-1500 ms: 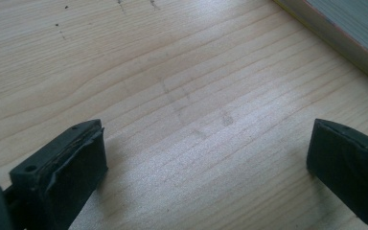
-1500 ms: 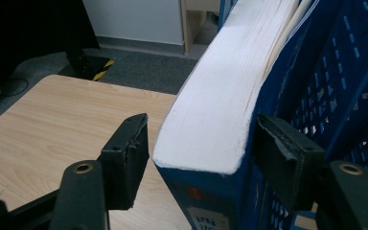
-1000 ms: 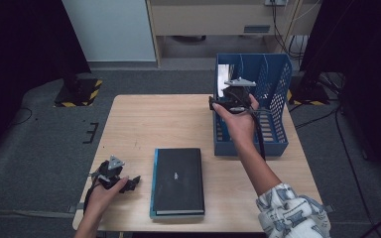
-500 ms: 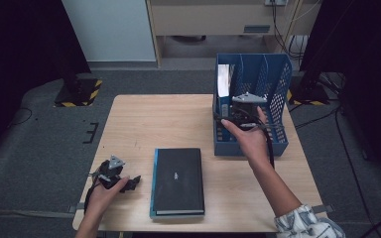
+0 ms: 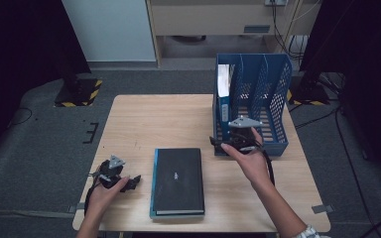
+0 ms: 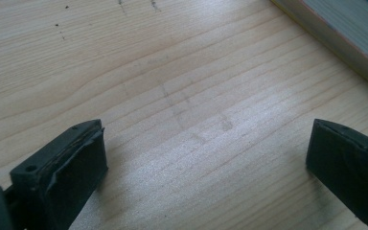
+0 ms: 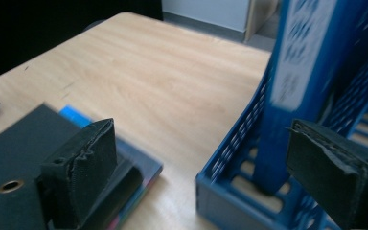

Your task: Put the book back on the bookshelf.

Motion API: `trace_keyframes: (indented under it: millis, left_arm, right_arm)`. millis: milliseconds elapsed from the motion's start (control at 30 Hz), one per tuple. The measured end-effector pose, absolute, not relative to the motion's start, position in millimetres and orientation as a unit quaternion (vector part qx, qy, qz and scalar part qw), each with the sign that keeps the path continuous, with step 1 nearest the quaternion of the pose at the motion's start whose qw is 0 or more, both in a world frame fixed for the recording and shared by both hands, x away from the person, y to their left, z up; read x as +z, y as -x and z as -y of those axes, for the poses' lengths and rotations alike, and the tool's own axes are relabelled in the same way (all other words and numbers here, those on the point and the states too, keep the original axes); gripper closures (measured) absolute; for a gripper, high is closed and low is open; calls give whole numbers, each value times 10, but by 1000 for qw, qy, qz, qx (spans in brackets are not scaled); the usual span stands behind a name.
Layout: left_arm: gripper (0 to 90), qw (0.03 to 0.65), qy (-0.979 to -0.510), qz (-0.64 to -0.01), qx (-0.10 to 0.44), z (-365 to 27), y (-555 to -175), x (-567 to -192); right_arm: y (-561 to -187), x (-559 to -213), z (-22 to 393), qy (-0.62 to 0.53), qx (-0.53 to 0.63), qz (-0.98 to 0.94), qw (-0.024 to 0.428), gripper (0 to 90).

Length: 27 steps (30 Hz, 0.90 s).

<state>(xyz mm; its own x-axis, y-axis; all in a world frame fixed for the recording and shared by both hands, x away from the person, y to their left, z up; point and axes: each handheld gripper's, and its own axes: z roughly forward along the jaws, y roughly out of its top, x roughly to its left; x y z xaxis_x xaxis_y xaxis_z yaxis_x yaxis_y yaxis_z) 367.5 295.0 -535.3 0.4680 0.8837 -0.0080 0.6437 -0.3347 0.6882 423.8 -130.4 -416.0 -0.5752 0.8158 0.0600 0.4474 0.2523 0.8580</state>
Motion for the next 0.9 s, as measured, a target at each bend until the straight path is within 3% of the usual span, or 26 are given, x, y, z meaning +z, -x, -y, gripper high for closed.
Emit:
trace_keyframes:
  millis: [300, 600, 900]
  left_arm:
    - [56, 343, -786, -483, 176, -2980, -3619, -5275]
    - [77, 388, -765, -483, 178, -2994, -3525, -5149]
    - [93, 428, -770, -441, 168, -2742, -3371, -4921]
  right_arm:
    - [-3986, -4536, 1138, -392, 437, -791, 172, 150]
    - [-3838, -4663, 914, -368, 431, -812, 142, 182]
    - [-3754, -4739, 824, -352, 430, -825, 101, 183]
